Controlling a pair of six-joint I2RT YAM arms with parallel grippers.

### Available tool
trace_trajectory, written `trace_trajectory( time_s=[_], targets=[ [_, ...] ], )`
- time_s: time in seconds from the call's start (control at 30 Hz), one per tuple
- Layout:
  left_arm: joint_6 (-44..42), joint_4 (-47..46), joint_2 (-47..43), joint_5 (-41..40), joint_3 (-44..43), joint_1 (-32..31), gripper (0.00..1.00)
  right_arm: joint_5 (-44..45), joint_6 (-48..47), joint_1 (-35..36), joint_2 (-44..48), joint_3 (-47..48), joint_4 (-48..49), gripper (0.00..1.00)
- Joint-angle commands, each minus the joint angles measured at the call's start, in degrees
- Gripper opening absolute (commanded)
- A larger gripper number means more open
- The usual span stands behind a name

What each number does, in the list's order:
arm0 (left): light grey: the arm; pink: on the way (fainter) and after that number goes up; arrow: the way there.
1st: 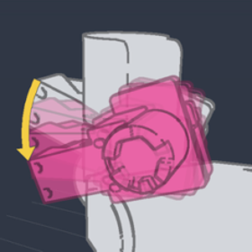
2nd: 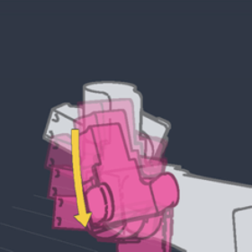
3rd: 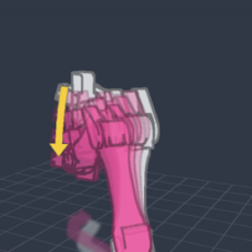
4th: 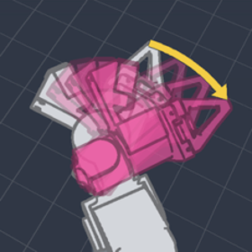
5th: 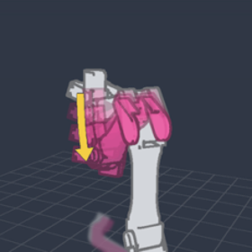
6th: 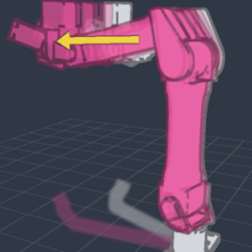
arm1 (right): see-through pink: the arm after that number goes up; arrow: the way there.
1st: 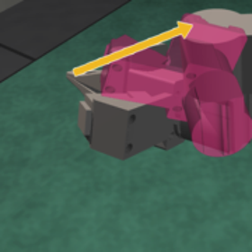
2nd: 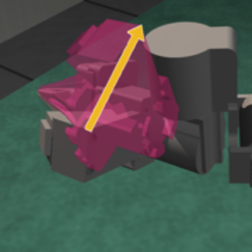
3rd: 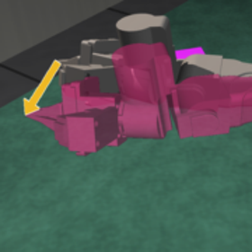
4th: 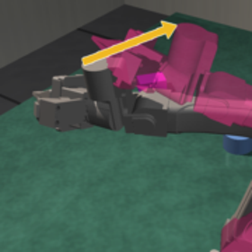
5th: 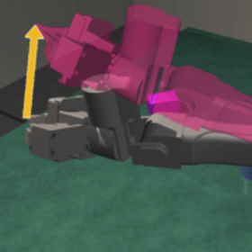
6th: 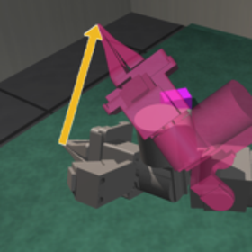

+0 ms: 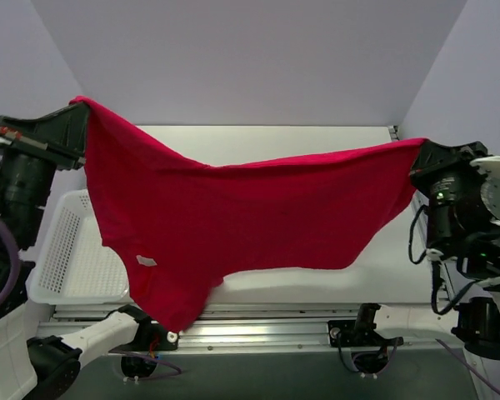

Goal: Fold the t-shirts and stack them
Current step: Flatten out the tshirt

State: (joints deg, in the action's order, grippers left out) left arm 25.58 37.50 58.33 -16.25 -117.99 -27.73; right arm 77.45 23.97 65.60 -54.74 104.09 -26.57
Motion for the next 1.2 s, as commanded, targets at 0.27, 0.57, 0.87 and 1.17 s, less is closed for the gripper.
trace_trajectory(
  time_s=[0.27, 0.57, 0.87, 1.17],
  targets=[
    [1.8, -8.6, 12.7, 3.6, 16.8, 4.5, 0.02, 4.7, -0.1, -12.6, -11.9, -9.5, 0.6, 0.0],
    [4.7, -20.4, 30.4, 7.7, 28.4, 11.3, 0.02, -38.8, 5.9, -51.7, -33.4, -23.0, 13.5, 0.0],
    [2.1, -14.8, 73.6, 11.9, -11.5, 16.6, 0.02, -37.3, 12.2, -56.5, -73.5, 8.0, 8.0, 0.0],
    [3.8, -10.3, 85.2, 16.8, -39.3, 21.5, 0.94, -33.4, 16.6, -58.2, -79.3, 24.2, 0.2, 1.0]
  ],
)
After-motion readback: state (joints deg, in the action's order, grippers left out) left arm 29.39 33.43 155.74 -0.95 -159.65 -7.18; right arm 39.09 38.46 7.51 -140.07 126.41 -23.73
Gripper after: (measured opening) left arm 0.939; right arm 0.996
